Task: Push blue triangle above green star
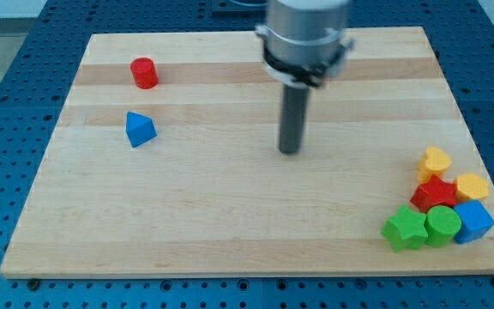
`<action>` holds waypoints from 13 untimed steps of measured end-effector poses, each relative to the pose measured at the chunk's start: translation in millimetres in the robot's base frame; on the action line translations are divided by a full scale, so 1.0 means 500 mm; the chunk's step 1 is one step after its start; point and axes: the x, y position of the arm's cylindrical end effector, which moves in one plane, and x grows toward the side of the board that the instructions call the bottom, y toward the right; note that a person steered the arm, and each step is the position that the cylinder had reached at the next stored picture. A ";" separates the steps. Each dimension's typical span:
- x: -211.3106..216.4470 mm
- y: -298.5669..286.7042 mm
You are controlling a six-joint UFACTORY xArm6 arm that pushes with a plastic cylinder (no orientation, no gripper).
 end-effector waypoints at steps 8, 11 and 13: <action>0.040 -0.083; -0.003 -0.112; 0.079 -0.262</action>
